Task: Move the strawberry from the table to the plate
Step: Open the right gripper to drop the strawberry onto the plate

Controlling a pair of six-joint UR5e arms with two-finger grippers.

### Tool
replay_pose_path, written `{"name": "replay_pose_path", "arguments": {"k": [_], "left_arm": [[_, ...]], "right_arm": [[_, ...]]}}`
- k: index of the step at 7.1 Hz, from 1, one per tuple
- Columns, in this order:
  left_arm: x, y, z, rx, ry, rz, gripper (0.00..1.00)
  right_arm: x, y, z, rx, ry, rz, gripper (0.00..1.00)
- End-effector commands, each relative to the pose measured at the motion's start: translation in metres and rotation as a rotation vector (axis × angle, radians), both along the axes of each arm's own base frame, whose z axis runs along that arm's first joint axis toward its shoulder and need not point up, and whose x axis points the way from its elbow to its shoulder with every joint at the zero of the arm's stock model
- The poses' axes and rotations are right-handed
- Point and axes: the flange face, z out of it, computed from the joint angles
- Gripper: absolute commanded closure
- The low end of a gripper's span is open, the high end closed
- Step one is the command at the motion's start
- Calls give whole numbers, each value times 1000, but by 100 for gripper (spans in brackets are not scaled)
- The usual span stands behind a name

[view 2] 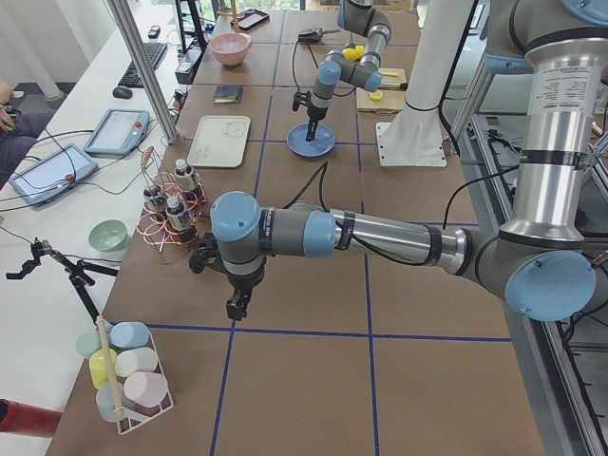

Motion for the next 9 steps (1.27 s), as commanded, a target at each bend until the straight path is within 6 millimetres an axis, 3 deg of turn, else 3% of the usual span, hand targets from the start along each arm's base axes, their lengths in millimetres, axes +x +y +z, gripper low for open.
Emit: {"name": "replay_pose_path", "arguments": {"k": [1, 2, 4, 5, 6, 7, 8, 9], "left_arm": [[0, 0, 1, -2, 0, 0, 0], [0, 0, 1, -2, 0, 0, 0], [0, 0, 1, -2, 0, 0, 0], [0, 0, 0, -1, 0, 0, 0], [0, 0, 0, -1, 0, 0, 0], [0, 0, 3, -10, -1, 0, 0], [0, 1, 3, -15, -4, 0, 0], [-1, 1, 5, -18, -8, 0, 0]], "right_arm": [[-3, -1, 4, 2, 9, -5, 64], [-3, -1, 5, 3, 11, -6, 1], [-3, -1, 2, 8, 6, -12, 0], [3, -4, -12, 15, -17, -10, 0], [32, -31, -23, 16, -40, 3, 0], [80, -73, -20, -7, -58, -18, 0], [149, -110, 3, 25, -50, -61, 0], [226, -131, 46, 50, -33, -123, 0]]}}
